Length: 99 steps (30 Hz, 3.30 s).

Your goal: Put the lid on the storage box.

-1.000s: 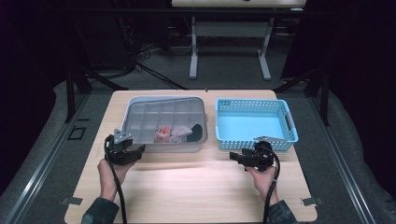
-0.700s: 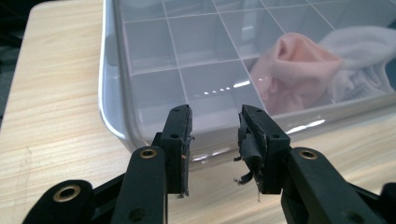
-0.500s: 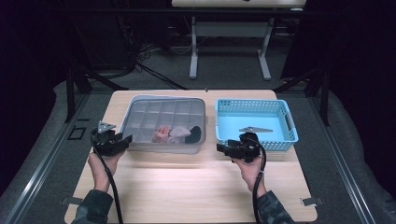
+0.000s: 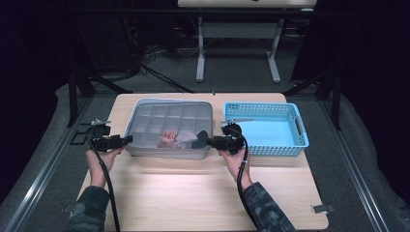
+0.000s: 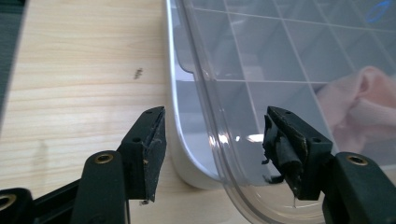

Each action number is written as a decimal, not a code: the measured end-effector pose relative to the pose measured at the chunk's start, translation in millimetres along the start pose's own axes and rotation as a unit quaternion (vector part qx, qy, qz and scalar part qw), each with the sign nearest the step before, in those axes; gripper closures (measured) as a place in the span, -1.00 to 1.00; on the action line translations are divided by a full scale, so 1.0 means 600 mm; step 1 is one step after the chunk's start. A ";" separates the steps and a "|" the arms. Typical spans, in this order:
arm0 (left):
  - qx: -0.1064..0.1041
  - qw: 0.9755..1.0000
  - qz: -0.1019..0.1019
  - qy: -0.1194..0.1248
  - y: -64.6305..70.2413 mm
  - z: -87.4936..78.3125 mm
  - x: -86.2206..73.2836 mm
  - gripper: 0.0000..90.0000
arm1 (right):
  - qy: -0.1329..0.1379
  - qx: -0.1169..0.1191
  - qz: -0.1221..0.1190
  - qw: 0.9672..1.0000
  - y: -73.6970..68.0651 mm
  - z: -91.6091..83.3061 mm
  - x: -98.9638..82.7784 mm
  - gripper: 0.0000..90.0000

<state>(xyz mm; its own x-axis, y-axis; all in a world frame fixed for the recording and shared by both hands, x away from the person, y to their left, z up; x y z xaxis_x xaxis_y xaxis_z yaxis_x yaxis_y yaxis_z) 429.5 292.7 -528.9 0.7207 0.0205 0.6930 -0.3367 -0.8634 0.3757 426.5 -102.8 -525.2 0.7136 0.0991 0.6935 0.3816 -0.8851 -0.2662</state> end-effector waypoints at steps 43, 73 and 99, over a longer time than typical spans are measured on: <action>-0.088 0.996 -0.002 -0.009 -0.013 -0.014 -0.024 -0.18 | 0.001 0.007 -0.097 0.995 -0.018 -0.001 -0.025 -0.09; -0.032 0.999 0.019 0.008 -0.008 -0.011 -0.001 0.34 | 0.011 -0.018 -0.077 0.997 0.005 0.016 0.023 0.37; 0.005 0.999 0.047 0.025 -0.002 -0.003 0.021 0.21 | 0.023 -0.012 -0.049 0.998 0.008 -0.001 0.019 0.25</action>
<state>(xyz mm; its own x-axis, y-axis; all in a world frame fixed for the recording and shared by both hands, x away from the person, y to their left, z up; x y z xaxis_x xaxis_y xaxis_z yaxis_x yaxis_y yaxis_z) 437.8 294.8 -519.7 0.6554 -0.0357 0.7544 -0.3945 -0.8679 0.3017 436.2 -106.0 -518.4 0.6461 0.1646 0.7453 0.4333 -0.8829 -0.1807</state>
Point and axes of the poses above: each handheld gripper's, and its own axes: z roughly forward along the jaws, x roughly out of its top, y roughly to its right, the point moved 3 cm from there along z, roughly forward along the jaws, and after that the axes turned 9 degrees about -x, right-handed, at the moved point
